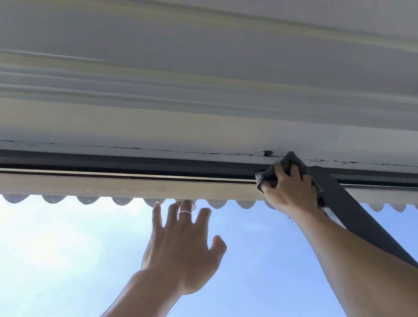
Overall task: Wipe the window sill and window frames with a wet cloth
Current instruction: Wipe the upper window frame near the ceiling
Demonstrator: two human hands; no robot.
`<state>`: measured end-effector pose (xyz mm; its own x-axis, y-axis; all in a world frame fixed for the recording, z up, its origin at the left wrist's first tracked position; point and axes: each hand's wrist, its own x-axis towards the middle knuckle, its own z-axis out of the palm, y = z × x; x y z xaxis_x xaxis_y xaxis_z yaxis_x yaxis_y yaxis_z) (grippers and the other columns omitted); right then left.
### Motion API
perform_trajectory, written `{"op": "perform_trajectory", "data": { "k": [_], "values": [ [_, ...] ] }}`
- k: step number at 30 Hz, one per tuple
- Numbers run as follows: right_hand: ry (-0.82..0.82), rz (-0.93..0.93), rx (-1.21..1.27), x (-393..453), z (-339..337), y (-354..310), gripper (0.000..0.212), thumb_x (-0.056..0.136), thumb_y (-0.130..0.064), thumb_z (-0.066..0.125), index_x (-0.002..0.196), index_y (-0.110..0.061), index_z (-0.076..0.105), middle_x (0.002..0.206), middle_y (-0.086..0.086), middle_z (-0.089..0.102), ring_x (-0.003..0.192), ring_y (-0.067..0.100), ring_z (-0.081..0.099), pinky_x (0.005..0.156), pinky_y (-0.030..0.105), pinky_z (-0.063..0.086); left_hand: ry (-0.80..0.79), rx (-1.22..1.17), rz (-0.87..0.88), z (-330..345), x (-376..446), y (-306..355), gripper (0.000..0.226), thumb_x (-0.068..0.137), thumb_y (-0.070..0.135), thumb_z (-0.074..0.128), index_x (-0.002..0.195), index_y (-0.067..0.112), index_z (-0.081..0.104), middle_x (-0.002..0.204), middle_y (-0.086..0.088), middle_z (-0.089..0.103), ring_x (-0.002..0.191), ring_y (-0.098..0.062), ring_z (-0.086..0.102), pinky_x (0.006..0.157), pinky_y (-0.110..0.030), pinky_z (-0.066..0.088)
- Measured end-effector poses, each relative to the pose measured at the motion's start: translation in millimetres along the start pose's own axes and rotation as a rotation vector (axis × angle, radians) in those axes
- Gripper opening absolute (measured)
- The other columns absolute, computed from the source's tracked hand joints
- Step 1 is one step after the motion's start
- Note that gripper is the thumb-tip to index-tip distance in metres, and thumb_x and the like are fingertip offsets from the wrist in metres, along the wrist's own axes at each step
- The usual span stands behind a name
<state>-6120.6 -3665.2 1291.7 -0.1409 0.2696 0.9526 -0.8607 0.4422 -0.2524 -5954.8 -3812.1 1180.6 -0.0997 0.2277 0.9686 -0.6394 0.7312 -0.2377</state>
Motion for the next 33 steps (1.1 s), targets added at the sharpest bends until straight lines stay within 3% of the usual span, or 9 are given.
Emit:
{"op": "perform_trajectory", "data": {
  "k": [3,7,11,16,20,24,29,31,33],
  "values": [
    [0.038,0.093,-0.023,4.8,3.7,-18.5,0.062,0.095,-0.052,0.035,0.152,-0.03,0.022,0.158,0.01,0.02,0.134,0.042,0.024,0.108,0.052,0.022,0.003,-0.009,0.002,-0.6,-0.3,1.1,0.089,0.066,0.058,-0.011,0.143,0.029,0.022,0.155,-0.004,0.015,0.143,-0.019,0.006,0.119,-0.047,-0.006],
    [0.005,-0.09,-0.054,-3.6,9.3,-28.1,0.065,0.095,-0.058,0.034,0.153,-0.036,0.017,0.161,0.003,0.016,0.137,0.04,0.021,0.109,0.052,0.02,-0.017,-0.024,-0.011,-3.0,-2.5,1.8,0.069,0.085,0.058,0.003,0.144,0.029,0.022,0.156,-0.004,0.014,0.143,-0.018,0.006,0.12,-0.044,-0.003],
    [0.096,0.153,-0.015,7.2,7.0,-11.8,0.075,0.095,-0.056,0.036,0.154,-0.015,0.016,0.158,0.008,0.023,0.136,0.04,0.025,0.11,0.05,0.023,-0.022,-0.023,-0.002,-3.6,-2.9,3.0,0.053,0.098,0.05,0.024,0.145,0.026,0.024,0.157,-0.003,0.014,0.144,-0.019,0.004,0.12,-0.045,-0.002],
    [0.007,-0.154,-0.062,1.1,6.6,-21.3,0.06,0.092,-0.057,0.039,0.147,-0.036,0.026,0.158,-0.007,0.025,0.131,0.037,0.027,0.104,0.051,0.026,-0.026,-0.048,0.0,-2.0,-1.4,2.4,0.054,0.098,0.05,0.025,0.146,0.026,0.023,0.156,-0.002,0.013,0.144,-0.02,0.002,0.12,-0.045,-0.003],
    [0.062,0.041,-0.085,-1.6,5.4,-21.9,0.067,0.095,-0.057,0.03,0.153,-0.026,0.018,0.16,0.0,0.022,0.135,0.038,0.026,0.106,0.053,0.025,-0.035,-0.051,0.012,-0.7,-0.3,-2.4,0.053,0.097,0.052,0.026,0.145,0.029,0.025,0.156,-0.001,0.014,0.144,-0.019,0.002,0.12,-0.046,-0.003],
    [-0.004,-0.235,-0.048,-15.3,15.2,-43.8,0.064,0.097,-0.052,0.035,0.154,-0.033,0.011,0.162,-0.007,0.017,0.136,0.033,0.024,0.106,0.053,0.022,-0.035,-0.04,0.02,-2.1,-0.8,-1.8,0.055,0.098,0.053,0.024,0.147,0.03,0.024,0.157,-0.002,0.015,0.145,-0.018,0.002,0.119,-0.049,-0.008],
    [0.182,0.01,0.242,-15.3,15.3,-46.4,0.054,0.091,-0.043,0.057,0.13,-0.014,0.033,0.137,0.009,0.053,0.122,0.036,0.037,0.1,0.049,0.029,0.027,0.068,0.132,-12.3,-13.8,-31.1,0.074,0.085,0.063,-0.008,0.149,0.036,0.018,0.157,0.005,0.02,0.147,-0.017,0.0,0.118,-0.052,-0.009],
    [0.142,-0.129,0.185,-19.2,20.4,-65.6,0.05,0.092,-0.046,0.054,0.129,-0.017,0.038,0.139,0.004,0.049,0.122,0.035,0.035,0.1,0.049,0.03,0.03,0.052,0.081,-17.1,-16.7,-47.0,0.084,0.075,0.064,-0.016,0.148,0.038,0.017,0.156,0.007,0.022,0.146,-0.014,0.0,0.118,-0.051,-0.009],
    [0.072,-0.245,0.073,-20.1,22.7,-65.0,0.056,0.096,-0.05,0.045,0.145,-0.027,0.033,0.156,-0.002,0.031,0.131,0.033,0.029,0.106,0.049,0.028,0.024,0.026,0.026,-20.9,-18.4,-60.9,0.087,0.072,0.065,-0.016,0.148,0.039,0.016,0.155,0.007,0.023,0.145,-0.011,0.0,0.119,-0.049,-0.009]
  ]
}}
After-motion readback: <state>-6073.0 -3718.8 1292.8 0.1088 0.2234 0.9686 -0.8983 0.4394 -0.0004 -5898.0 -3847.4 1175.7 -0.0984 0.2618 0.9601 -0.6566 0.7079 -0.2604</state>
